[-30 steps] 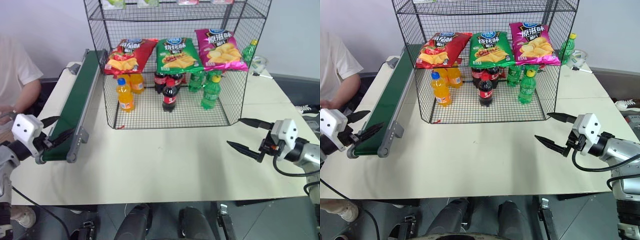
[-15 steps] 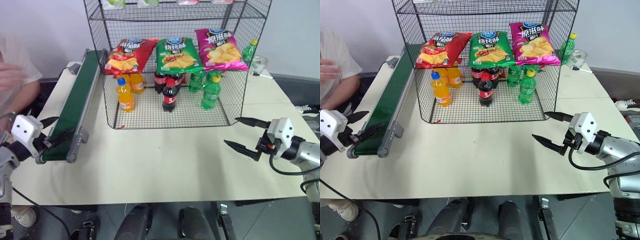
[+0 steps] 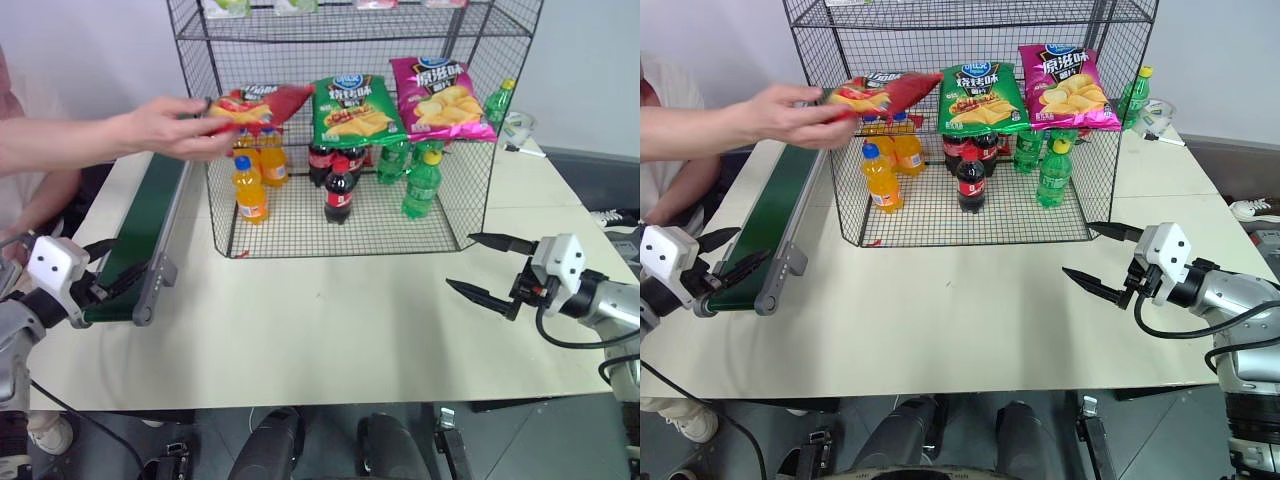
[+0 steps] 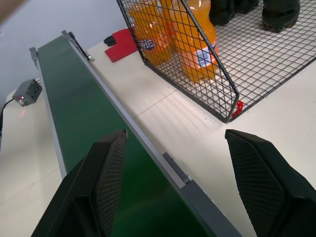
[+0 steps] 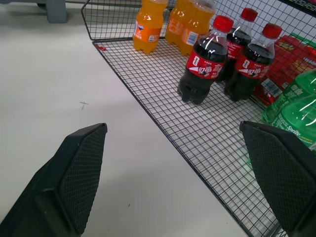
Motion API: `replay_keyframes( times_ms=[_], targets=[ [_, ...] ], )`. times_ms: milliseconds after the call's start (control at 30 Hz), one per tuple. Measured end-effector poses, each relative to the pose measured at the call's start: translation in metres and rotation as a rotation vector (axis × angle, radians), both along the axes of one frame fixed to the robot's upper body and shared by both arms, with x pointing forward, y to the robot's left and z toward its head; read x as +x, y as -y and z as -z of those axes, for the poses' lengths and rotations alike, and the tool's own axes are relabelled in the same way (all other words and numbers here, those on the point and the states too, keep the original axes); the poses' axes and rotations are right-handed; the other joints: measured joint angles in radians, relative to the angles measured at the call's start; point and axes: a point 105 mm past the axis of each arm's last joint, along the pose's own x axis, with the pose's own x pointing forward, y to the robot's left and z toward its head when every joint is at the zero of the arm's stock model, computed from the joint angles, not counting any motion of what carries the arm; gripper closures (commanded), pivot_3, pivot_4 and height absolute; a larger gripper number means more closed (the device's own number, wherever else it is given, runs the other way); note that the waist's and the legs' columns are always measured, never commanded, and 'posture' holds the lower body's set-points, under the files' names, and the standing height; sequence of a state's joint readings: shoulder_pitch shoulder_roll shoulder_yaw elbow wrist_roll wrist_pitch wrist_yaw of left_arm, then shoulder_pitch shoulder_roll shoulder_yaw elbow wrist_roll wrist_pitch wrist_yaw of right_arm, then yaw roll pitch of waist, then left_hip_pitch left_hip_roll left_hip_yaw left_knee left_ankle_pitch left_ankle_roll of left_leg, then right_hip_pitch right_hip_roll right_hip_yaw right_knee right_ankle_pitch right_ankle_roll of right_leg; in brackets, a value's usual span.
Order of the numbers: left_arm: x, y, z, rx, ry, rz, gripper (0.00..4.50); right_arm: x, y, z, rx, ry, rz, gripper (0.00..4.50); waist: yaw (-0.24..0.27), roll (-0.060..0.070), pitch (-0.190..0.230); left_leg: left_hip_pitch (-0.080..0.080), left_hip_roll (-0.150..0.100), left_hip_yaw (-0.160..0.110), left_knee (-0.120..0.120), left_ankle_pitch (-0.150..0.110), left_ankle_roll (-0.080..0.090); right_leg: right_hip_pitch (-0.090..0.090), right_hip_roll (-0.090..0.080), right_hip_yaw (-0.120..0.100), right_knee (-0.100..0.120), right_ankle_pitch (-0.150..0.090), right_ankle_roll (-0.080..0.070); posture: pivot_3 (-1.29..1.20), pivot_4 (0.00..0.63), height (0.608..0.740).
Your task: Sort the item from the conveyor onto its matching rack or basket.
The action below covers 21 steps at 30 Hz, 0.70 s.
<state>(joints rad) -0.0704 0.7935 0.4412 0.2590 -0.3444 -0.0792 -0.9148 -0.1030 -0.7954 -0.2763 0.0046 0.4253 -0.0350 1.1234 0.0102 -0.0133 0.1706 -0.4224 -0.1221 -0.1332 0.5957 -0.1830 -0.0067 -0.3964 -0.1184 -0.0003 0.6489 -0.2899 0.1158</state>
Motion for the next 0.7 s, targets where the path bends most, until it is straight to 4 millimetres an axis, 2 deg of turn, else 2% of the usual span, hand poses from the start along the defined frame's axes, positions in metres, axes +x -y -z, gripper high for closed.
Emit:
replay_keyframes(
  times_ms=[367, 700],
  targets=[
    [-0.007, 0.011, 0.0, -0.083, -0.044, 0.063, 1.19, 0.004, -0.006, 0.0, -0.006, 0.003, -0.014, 0.0, 0.0, 0.0, 0.0, -0.001, 0.0, 0.0, 0.0, 0.0, 0.0, -0.001, 0.0, 0.0, 0.0, 0.0, 0.0, 0.0, 0.15, 0.74],
    [-0.008, 0.009, 0.001, -0.076, -0.042, 0.051, 1.19, 0.006, -0.011, -0.002, -0.001, 0.011, -0.03, 0.0, 0.0, 0.0, 0.0, -0.002, 0.0, 0.0, 0.0, 0.0, 0.0, -0.001, 0.0, 0.0, 0.0, 0.0, 0.0, 0.0, 0.15, 0.74]
  ],
)
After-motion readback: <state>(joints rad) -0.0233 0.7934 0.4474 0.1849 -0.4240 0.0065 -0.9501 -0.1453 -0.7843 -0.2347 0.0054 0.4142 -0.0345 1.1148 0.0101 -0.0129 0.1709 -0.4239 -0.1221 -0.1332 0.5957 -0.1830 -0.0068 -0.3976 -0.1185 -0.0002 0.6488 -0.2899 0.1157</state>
